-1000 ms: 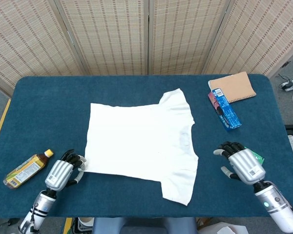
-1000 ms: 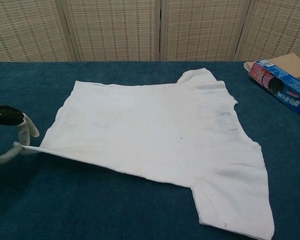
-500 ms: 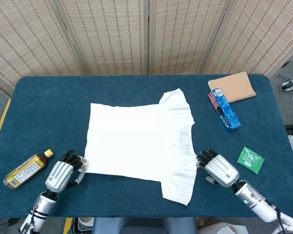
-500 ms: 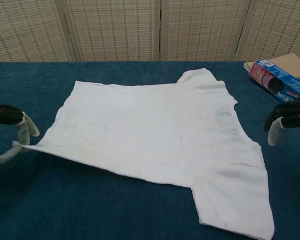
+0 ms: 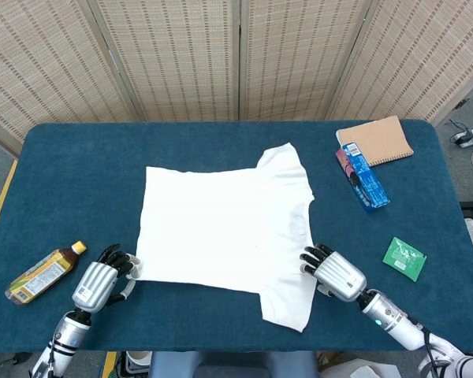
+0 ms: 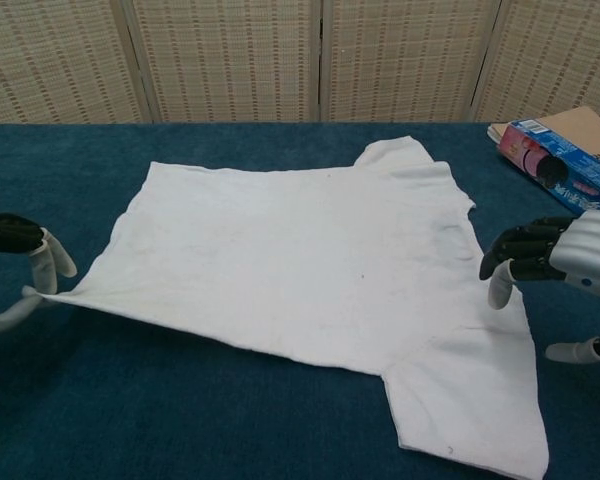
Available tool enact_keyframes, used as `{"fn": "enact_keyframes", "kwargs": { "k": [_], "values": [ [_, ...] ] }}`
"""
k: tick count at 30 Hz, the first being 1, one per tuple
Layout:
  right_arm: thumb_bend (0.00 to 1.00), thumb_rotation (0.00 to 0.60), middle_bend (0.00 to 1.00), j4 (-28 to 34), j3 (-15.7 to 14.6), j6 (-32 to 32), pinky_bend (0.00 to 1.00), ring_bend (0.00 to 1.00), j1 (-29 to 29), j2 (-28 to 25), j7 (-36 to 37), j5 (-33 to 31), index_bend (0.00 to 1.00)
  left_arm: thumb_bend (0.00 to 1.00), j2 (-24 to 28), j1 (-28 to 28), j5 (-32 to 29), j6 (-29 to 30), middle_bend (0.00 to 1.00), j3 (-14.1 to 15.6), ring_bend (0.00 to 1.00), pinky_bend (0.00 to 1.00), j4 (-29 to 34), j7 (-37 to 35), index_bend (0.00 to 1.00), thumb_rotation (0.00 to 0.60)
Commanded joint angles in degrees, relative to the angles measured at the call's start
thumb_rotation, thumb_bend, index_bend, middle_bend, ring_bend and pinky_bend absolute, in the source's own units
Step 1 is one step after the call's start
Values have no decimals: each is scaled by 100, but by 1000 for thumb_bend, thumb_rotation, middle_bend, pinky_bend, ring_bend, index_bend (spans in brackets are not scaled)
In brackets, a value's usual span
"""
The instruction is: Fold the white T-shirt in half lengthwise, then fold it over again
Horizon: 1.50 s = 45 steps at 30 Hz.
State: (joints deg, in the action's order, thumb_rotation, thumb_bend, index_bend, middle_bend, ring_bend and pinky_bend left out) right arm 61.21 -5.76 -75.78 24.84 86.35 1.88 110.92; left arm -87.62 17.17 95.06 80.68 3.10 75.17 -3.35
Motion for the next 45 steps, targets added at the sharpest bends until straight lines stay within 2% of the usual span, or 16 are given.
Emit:
{"fn": "enact_keyframes", "kwargs": {
  "k": [1,24,45],
  "values": [
    [0,600,282,-184,-93,-120,248,177,-16,99,64,35,411,458,-1,-3,1,-9,370,4,288,124,-5,-2,797,600],
    [0,600,262,-1332,-383,-524,234,164,86,712,202,136,411,458,13,-19,33,-37,370,22,288,124,-17,-7,797,600],
    [18,600,263,-1925,-464,-846,234,164,225,1084,467,103,411,459,-40,-47,12,-59,370,29,288,124,-130,-115,797,600]
  ]
}}
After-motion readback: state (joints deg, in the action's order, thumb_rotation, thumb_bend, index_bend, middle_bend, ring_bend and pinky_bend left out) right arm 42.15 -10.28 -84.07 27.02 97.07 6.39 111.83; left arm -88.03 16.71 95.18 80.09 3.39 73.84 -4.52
